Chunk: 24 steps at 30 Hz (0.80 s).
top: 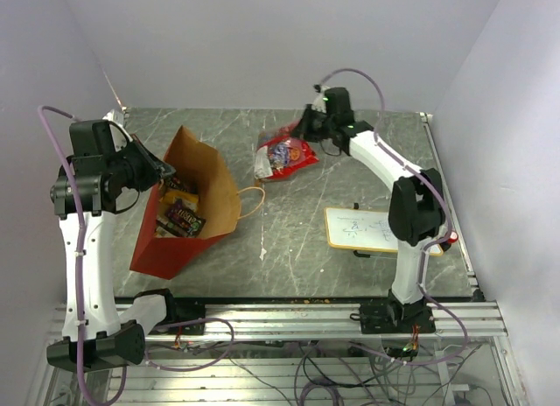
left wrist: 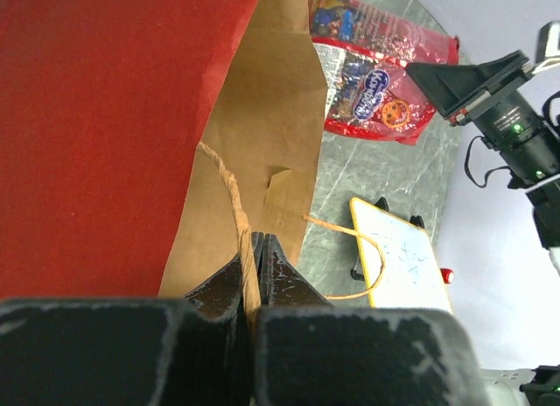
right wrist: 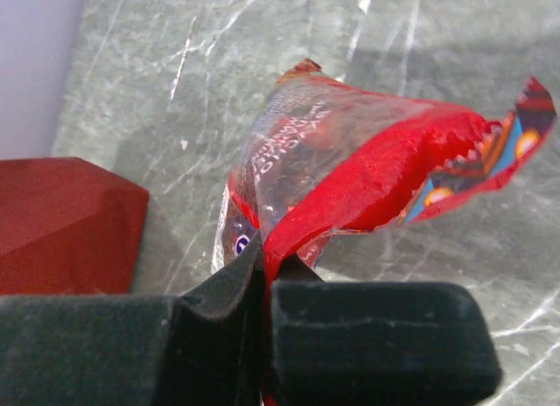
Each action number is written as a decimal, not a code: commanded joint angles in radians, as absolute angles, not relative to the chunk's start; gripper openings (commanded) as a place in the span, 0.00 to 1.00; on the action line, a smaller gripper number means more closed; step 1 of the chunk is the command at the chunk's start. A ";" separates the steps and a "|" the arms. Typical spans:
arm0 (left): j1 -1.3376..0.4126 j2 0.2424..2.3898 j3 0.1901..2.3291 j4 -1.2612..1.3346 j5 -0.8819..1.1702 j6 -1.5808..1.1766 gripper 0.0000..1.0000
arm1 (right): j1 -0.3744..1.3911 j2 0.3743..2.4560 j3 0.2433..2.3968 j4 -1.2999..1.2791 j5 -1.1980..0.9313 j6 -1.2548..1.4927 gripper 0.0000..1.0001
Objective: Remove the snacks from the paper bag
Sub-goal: Place the snack at the center of the board.
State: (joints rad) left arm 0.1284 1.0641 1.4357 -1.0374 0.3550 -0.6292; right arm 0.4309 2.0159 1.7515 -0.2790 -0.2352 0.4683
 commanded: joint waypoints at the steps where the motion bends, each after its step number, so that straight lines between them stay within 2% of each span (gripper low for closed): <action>1: 0.134 1.066 1.476 -1.044 0.343 -0.604 0.07 | 0.243 1.987 1.592 0.035 -0.582 0.674 0.00; 7: 0.135 1.053 1.451 -1.033 0.371 -0.618 0.07 | 0.152 2.080 1.569 -0.180 -0.624 0.505 0.00; 11: 0.135 1.055 1.469 -1.062 0.360 -0.592 0.07 | 0.101 2.090 1.516 -0.237 -0.637 0.442 0.07; 15: 0.135 1.071 1.495 -1.088 0.368 -0.572 0.07 | 0.066 2.091 1.522 -0.331 -0.541 0.373 0.13; 19: 0.136 1.070 1.512 -1.095 0.387 -0.567 0.07 | 0.026 2.111 1.551 -0.447 -0.465 0.315 0.14; 20: 0.135 1.067 1.512 -1.092 0.396 -0.567 0.07 | 0.019 2.113 1.558 -0.478 -0.439 0.296 0.18; 24: 0.136 1.043 1.485 -1.076 0.416 -0.583 0.07 | 0.012 2.105 1.598 -0.611 -0.277 0.239 0.42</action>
State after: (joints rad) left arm 0.1284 1.0706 1.4792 -1.0843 0.3668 -0.5835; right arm 0.0322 2.0937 1.5436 -0.4210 -0.4633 0.3374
